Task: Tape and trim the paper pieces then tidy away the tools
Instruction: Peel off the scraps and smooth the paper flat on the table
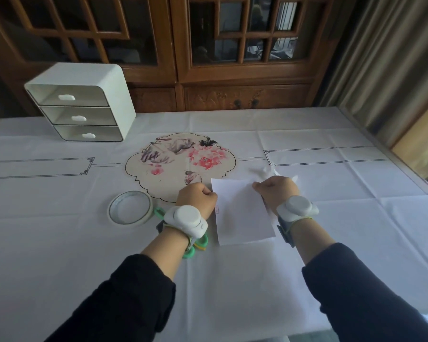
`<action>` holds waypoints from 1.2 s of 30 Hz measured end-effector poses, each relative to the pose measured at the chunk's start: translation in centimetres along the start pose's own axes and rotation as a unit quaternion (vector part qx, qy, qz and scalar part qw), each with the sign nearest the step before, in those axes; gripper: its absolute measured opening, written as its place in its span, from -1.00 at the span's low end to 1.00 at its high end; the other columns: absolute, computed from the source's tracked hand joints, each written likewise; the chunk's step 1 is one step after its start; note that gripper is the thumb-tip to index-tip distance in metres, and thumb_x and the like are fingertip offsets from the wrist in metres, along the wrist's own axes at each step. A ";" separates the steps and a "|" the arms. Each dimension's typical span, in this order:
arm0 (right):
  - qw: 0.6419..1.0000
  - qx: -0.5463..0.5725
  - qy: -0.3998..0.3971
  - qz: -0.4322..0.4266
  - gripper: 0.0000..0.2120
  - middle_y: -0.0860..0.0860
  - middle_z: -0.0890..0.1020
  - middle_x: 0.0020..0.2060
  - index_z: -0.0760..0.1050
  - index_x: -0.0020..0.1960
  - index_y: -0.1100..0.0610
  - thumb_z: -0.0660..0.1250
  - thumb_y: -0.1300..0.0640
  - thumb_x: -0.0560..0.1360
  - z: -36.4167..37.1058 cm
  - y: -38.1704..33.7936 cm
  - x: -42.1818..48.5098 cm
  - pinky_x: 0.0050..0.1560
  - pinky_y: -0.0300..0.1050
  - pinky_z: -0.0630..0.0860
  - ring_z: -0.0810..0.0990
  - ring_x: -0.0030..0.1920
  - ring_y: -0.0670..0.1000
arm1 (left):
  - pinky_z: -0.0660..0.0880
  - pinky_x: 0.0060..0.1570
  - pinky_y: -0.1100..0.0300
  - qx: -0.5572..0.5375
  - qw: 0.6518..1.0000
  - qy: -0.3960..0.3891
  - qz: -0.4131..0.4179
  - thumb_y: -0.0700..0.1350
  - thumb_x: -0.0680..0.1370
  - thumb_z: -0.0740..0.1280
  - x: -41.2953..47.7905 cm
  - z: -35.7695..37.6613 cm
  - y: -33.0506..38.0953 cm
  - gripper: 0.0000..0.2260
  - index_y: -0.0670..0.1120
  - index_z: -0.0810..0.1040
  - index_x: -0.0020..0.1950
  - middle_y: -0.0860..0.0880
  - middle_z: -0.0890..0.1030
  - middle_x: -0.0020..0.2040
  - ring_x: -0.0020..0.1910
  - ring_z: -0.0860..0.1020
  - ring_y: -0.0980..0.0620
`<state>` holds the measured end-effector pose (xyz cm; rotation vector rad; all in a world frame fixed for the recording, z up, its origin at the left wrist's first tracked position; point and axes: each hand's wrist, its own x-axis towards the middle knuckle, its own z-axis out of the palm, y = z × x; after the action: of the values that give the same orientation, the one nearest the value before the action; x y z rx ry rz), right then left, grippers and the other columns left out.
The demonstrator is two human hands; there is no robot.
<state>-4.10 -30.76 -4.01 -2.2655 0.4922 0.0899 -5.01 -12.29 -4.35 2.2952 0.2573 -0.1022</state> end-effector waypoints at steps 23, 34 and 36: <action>0.998 -0.055 0.024 -0.014 -0.81 0.04 0.56 -0.29 0.56 -0.17 0.12 0.33 0.00 0.48 0.8 0.0 0.5 -0.37 -0.22 0.33 0.49 -0.29 0.10 | 0.35 -0.24 0.20 0.047 0.998 -0.016 0.030 -0.11 0.47 0.29 -0.2 0.3 -0.1 -0.74 -0.03 0.34 -0.41 -0.04 0.54 -0.26 -0.22 0.46 -0.09; 0.995 -0.079 0.048 -0.022 -0.81 0.00 0.50 -0.42 0.55 -0.19 0.14 0.35 0.02 0.48 0.9 -0.2 0.1 -0.49 -0.28 0.20 0.43 -0.42 0.01 | 0.38 -0.22 0.21 0.030 0.998 0.008 0.046 -0.13 0.45 0.35 -0.5 0.4 -0.6 -0.74 0.01 0.34 -0.38 0.00 0.52 -0.29 -0.23 0.48 -0.07; 0.994 -0.096 0.049 -0.021 -0.79 0.03 0.50 -0.43 0.53 -0.23 0.16 0.34 0.03 0.49 1.0 -0.3 0.0 -0.44 -0.25 0.26 0.45 -0.42 0.03 | 0.36 -0.22 0.22 0.021 0.998 0.016 0.056 -0.16 0.44 0.37 -0.5 0.4 -0.8 -0.76 0.00 0.36 -0.35 0.03 0.48 -0.32 -0.24 0.47 -0.04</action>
<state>-3.88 -29.83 -4.51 -2.4765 0.5054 0.0058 -5.68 -12.12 -5.10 2.3485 0.1442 -0.0138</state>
